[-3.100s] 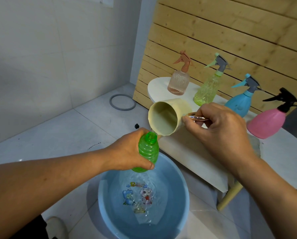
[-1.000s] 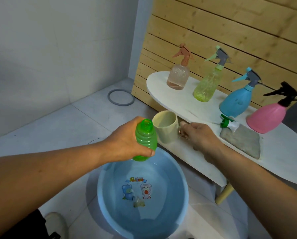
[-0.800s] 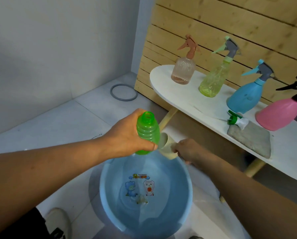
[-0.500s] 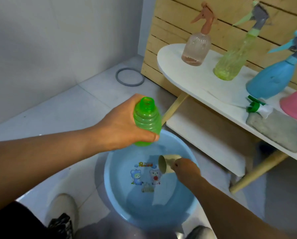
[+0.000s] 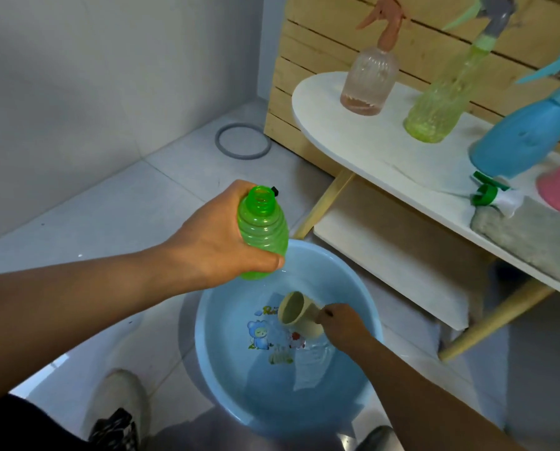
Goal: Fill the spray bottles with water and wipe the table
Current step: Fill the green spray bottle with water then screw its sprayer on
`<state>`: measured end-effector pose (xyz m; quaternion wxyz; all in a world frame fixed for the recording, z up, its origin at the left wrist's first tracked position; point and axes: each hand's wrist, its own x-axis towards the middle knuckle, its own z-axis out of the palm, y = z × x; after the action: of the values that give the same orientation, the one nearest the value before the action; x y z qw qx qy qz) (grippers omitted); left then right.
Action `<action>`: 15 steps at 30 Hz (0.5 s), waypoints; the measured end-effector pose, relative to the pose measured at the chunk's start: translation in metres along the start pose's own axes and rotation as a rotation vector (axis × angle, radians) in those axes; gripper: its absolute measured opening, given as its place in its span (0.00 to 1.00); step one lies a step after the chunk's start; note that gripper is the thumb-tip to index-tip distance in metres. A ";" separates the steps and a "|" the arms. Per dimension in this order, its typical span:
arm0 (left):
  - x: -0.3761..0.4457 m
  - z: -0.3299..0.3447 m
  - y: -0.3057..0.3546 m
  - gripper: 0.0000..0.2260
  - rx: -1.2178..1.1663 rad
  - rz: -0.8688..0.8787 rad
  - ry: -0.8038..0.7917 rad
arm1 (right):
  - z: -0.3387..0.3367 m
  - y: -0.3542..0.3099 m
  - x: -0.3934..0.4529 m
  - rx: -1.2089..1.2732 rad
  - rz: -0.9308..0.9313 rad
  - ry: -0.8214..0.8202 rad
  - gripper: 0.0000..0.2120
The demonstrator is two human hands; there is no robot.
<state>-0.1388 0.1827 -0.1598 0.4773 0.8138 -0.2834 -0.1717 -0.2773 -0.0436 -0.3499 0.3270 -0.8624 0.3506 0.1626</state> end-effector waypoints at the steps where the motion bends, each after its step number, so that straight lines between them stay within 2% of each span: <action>1: 0.000 0.000 0.000 0.32 -0.004 0.002 -0.003 | -0.010 -0.002 -0.003 0.104 0.029 0.004 0.16; 5: 0.000 -0.003 0.004 0.33 0.002 0.006 0.010 | -0.055 -0.017 -0.027 0.392 0.053 0.016 0.12; 10: 0.000 -0.003 0.007 0.35 0.036 0.013 0.028 | -0.109 -0.047 -0.067 0.515 -0.023 0.123 0.17; 15: 0.000 -0.001 0.005 0.33 0.059 0.016 0.029 | -0.157 -0.084 -0.108 0.598 -0.162 0.269 0.17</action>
<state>-0.1400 0.1815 -0.1547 0.4587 0.8276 -0.2881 -0.1476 -0.2856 -0.0509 -0.1419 0.5283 -0.7670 0.3530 -0.0893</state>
